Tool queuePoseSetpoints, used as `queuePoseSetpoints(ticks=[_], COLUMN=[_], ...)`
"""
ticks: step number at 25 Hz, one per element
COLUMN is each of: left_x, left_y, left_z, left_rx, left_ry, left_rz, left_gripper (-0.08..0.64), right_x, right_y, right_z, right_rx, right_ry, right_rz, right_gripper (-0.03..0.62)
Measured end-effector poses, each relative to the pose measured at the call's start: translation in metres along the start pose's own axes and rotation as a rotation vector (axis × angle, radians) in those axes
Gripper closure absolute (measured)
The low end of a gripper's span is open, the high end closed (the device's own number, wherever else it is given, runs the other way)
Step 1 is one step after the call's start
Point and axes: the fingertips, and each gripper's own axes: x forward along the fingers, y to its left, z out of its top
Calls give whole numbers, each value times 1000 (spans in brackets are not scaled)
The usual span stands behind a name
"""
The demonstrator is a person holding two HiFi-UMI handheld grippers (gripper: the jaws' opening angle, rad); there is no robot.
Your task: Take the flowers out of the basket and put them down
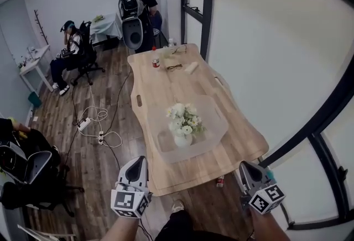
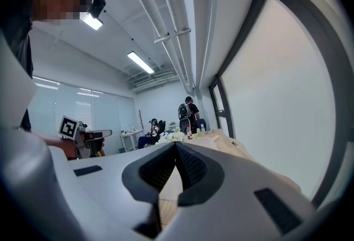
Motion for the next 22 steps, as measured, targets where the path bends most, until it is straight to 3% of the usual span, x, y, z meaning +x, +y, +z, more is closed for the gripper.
queuePoseSetpoints(ticks=[8,16,22], left_x=[71,132,153], left_y=[47,68,75], left_z=[12,5,6], left_rx=[8,-26,-35], left_ry=[5,19,21], left_rz=[-29,-79,-65], left_gripper=[555,555,555], right_x=[85,150,191], right_y=[-32,-26,-48], right_z=[27,30,37], right_rx=[-28,-92,-221], right_ry=[-20,31,110], right_rz=[-4,88,190], right_gripper=[574,574,574])
